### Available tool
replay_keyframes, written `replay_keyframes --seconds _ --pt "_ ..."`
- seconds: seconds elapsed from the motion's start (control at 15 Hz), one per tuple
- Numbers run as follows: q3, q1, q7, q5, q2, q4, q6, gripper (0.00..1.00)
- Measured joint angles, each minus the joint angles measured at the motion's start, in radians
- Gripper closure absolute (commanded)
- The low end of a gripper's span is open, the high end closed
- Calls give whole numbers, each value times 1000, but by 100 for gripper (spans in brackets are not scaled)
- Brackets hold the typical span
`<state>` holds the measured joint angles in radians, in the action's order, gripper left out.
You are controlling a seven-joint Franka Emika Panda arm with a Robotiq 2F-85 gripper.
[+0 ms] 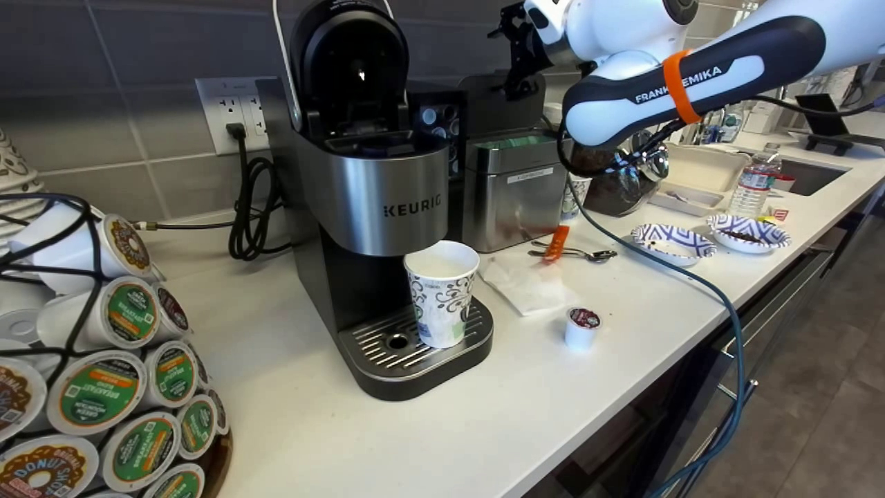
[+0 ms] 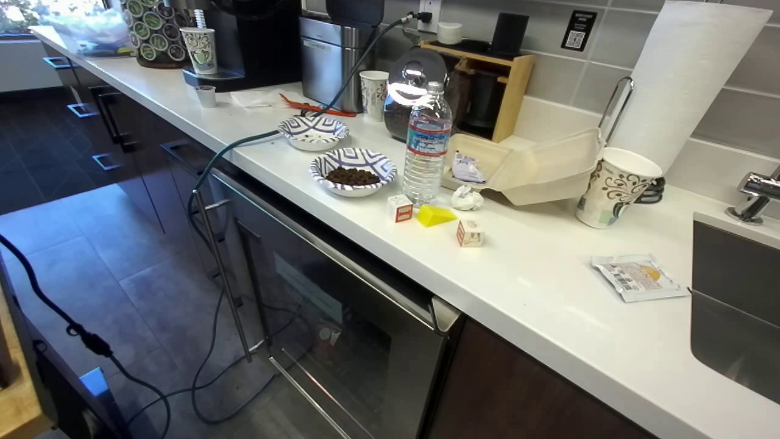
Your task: Open the silver bin
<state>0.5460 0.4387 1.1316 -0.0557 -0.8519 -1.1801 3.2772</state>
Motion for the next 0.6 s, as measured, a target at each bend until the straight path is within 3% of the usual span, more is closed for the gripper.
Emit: replay_keyframes --seconds 0.6 --pt "33 -21 -37 19 -82 98 -7 0"
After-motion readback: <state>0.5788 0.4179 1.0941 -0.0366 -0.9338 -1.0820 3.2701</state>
